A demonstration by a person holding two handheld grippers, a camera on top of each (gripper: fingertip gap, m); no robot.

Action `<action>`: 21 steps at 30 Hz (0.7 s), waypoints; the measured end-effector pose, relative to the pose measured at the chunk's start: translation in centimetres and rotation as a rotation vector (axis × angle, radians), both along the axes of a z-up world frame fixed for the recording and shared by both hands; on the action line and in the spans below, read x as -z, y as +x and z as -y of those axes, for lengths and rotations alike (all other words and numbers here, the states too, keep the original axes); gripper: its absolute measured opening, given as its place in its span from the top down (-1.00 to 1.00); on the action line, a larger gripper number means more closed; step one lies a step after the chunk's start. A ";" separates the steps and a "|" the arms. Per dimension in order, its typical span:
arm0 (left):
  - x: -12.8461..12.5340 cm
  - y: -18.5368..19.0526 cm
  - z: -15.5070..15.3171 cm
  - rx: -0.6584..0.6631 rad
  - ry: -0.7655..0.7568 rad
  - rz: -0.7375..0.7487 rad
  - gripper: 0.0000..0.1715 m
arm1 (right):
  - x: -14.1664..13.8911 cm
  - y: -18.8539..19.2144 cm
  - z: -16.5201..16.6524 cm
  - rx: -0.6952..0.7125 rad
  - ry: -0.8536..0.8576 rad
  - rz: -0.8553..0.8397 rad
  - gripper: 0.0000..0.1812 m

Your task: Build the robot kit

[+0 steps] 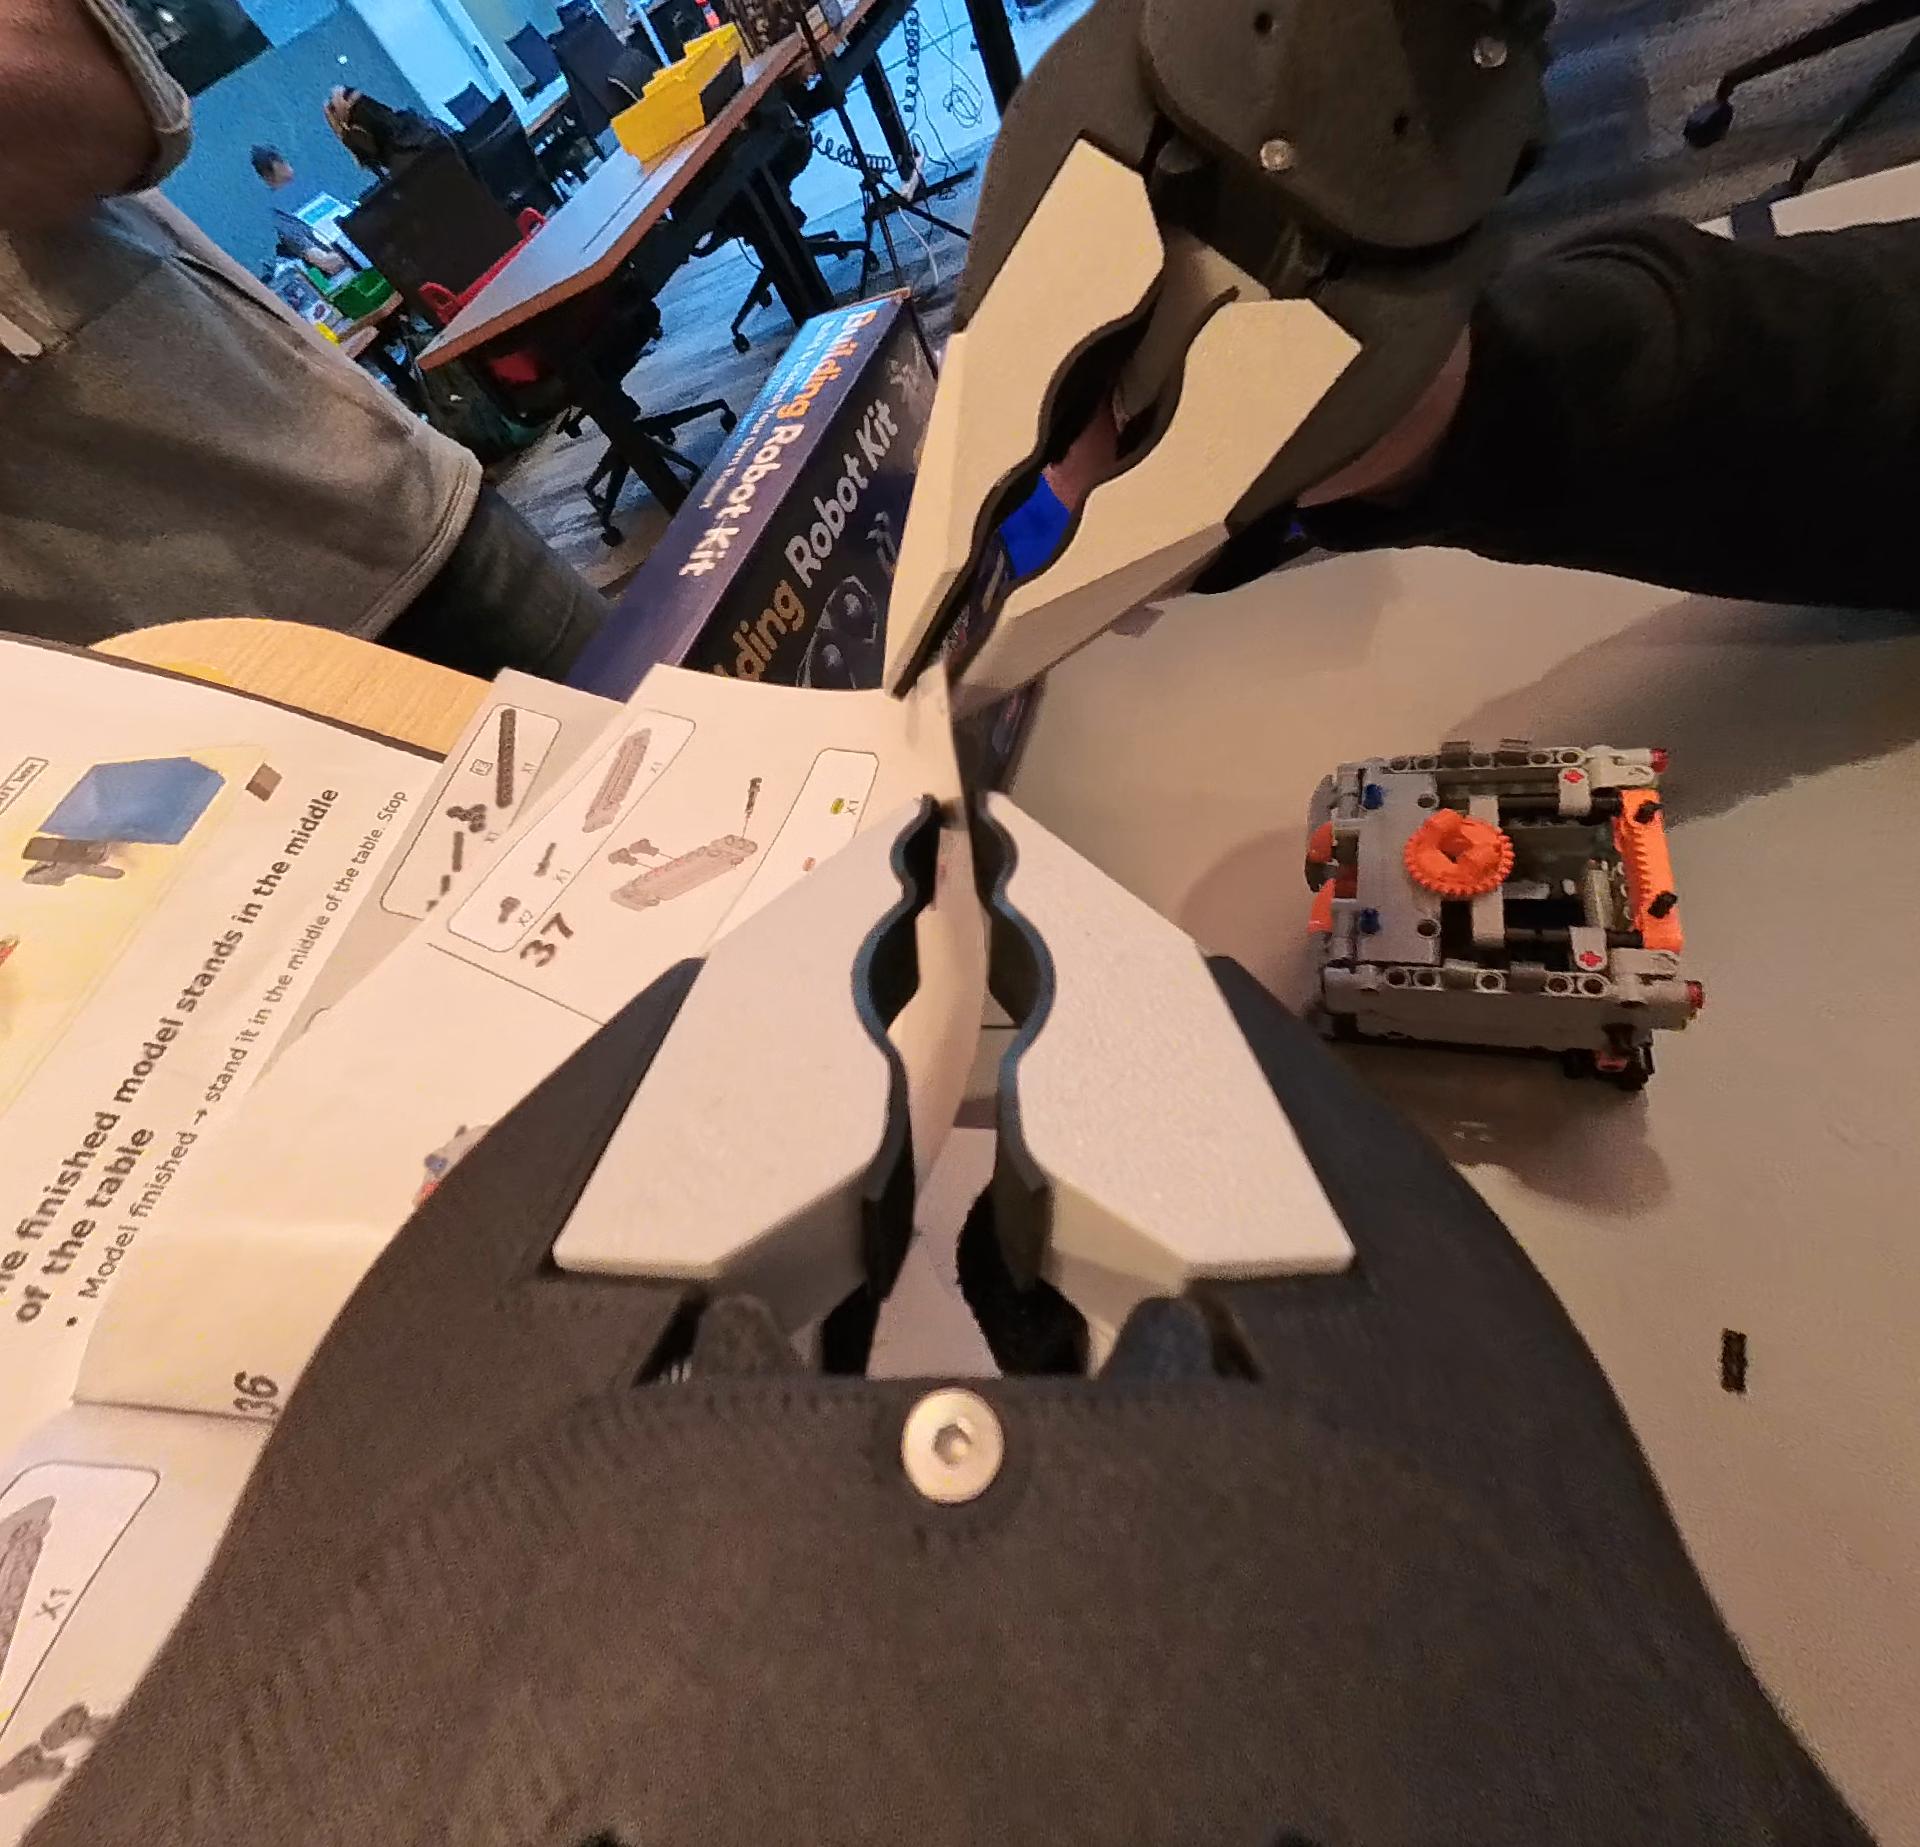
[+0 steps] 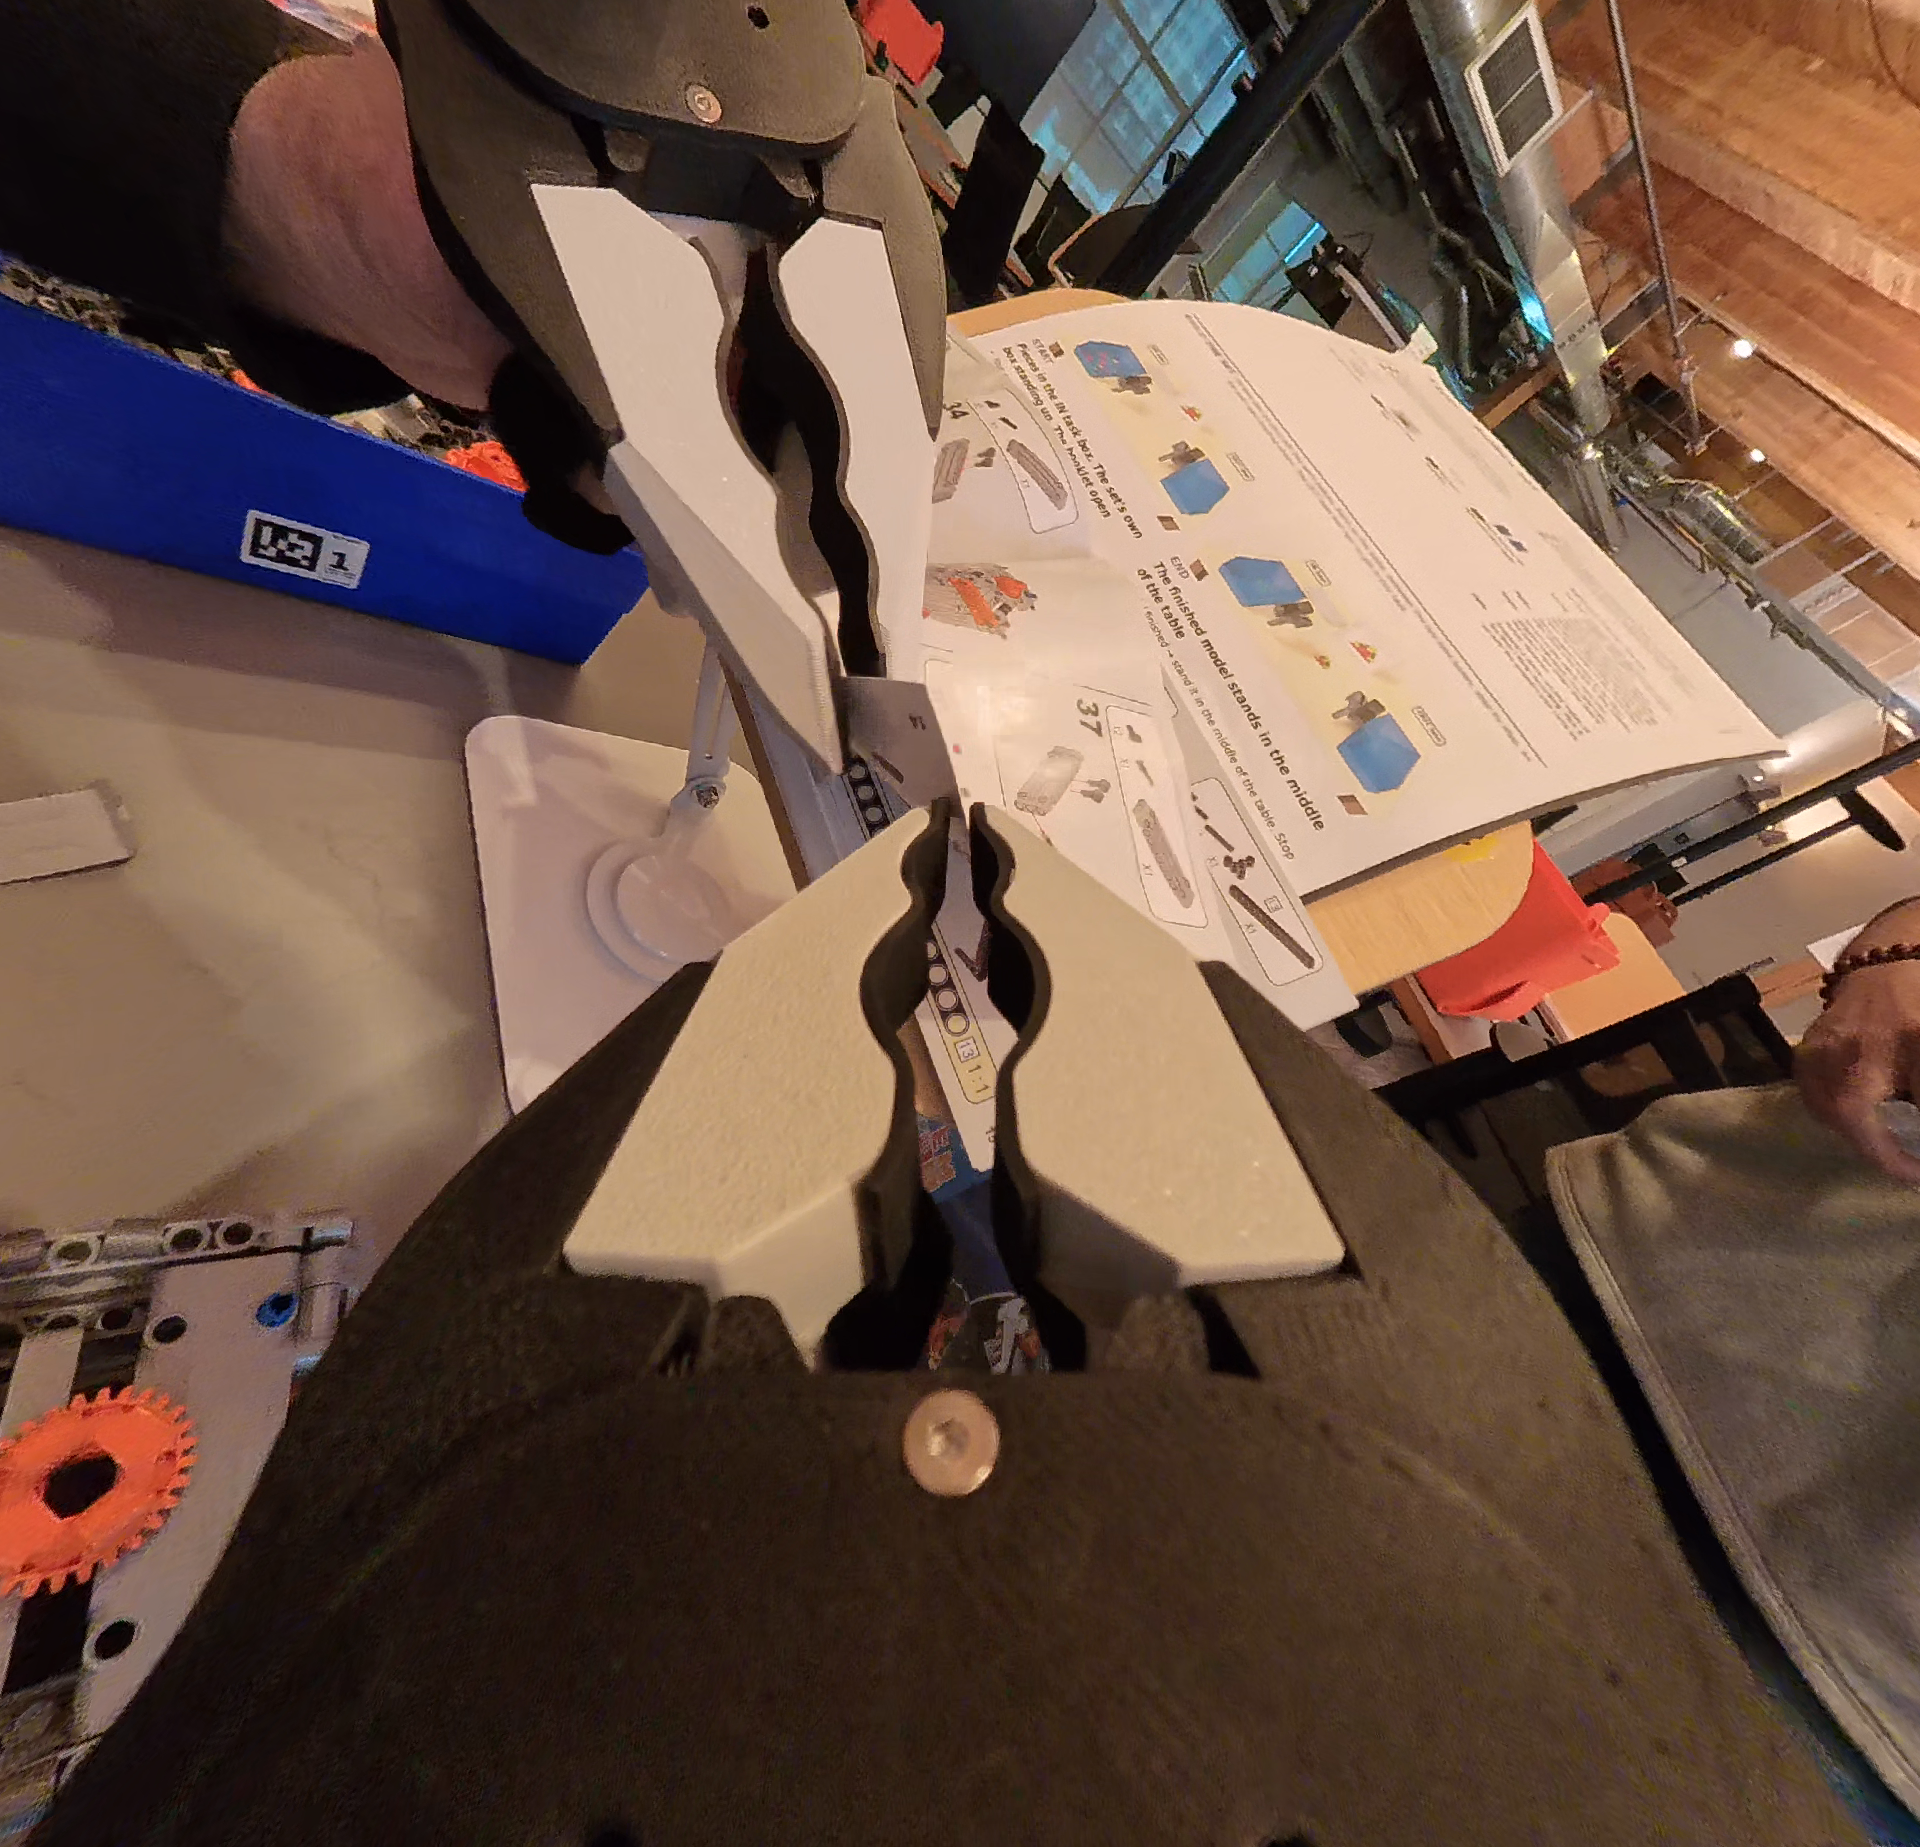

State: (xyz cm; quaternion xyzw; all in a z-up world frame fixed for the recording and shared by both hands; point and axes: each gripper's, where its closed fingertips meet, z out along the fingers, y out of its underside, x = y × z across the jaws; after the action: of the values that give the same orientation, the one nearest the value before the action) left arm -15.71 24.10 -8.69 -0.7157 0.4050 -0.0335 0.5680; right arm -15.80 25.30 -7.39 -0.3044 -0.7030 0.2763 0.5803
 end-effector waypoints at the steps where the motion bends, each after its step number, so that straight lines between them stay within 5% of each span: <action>1: 0.1 0.1 0.2 0.007 -0.002 -0.003 0.93 | 0.0 0.0 0.1 -0.001 0.009 -0.002 1.00; 10: -2.2 -1.1 0.6 -0.088 0.109 0.060 1.00 | -2.8 0.9 -0.5 0.084 -0.041 -0.096 0.82; 13: -3.0 -1.0 0.8 -0.080 0.140 0.085 1.00 | -2.1 0.9 -0.1 0.051 -0.149 0.008 0.89; 15: -2.8 -0.7 0.9 -0.070 0.137 0.072 1.00 | -1.7 0.5 0.5 0.005 -0.279 0.050 0.75; 21: -1.5 0.5 0.7 -0.013 0.098 0.016 0.89 | -1.7 -0.6 0.9 -0.102 -0.516 0.015 0.67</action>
State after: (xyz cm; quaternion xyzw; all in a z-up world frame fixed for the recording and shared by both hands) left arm -15.17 23.43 -7.15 -0.6894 0.3968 -0.0156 0.6058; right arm -16.40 24.37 -5.72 -0.4086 -0.6281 0.4728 0.4637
